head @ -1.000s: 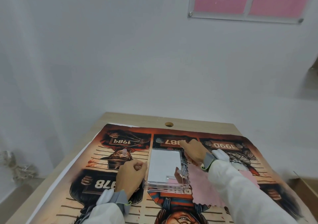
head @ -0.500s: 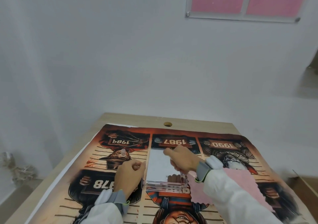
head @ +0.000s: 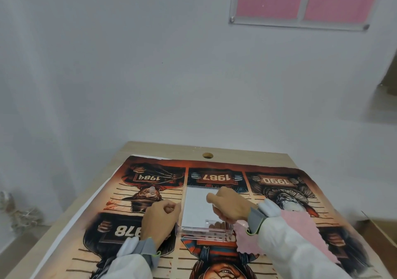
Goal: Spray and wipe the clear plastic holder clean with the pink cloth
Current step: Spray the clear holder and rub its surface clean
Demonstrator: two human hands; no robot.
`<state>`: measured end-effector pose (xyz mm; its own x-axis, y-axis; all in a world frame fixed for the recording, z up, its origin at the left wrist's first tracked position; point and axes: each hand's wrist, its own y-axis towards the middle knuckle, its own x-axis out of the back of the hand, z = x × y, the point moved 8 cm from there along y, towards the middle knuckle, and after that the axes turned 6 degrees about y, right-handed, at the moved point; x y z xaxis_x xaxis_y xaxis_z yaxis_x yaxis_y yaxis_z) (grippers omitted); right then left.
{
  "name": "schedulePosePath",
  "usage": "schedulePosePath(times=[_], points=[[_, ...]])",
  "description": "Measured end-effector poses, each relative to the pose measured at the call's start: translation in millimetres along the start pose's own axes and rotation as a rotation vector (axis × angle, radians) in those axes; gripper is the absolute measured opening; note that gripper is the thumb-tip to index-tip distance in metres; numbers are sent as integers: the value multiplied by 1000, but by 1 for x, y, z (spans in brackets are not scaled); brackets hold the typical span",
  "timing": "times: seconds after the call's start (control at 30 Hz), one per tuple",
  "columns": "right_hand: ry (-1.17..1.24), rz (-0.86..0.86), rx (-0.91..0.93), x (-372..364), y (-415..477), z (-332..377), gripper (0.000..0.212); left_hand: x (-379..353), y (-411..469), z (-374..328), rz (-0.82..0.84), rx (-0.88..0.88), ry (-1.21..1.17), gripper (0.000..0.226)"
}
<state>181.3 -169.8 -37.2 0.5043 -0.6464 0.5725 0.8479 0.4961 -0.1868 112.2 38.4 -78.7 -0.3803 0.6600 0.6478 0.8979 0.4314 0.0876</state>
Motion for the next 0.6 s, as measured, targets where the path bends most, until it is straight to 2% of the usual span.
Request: schedulePosePath(times=[0.1, 0.4, 0.53, 0.6], points=[[-30, -8, 21, 1, -1, -2, 65, -1, 0, 0, 10, 8, 0, 17], [-54, -85, 19, 24, -6, -26, 57, -1, 0, 1, 0, 5, -6, 18], [-37, -175, 123, 33, -4, -17, 79, -1, 6, 3, 26, 40, -75, 16], [36, -232, 167, 40, -5, -8, 85, 14, 13, 1, -73, 50, -92, 14]])
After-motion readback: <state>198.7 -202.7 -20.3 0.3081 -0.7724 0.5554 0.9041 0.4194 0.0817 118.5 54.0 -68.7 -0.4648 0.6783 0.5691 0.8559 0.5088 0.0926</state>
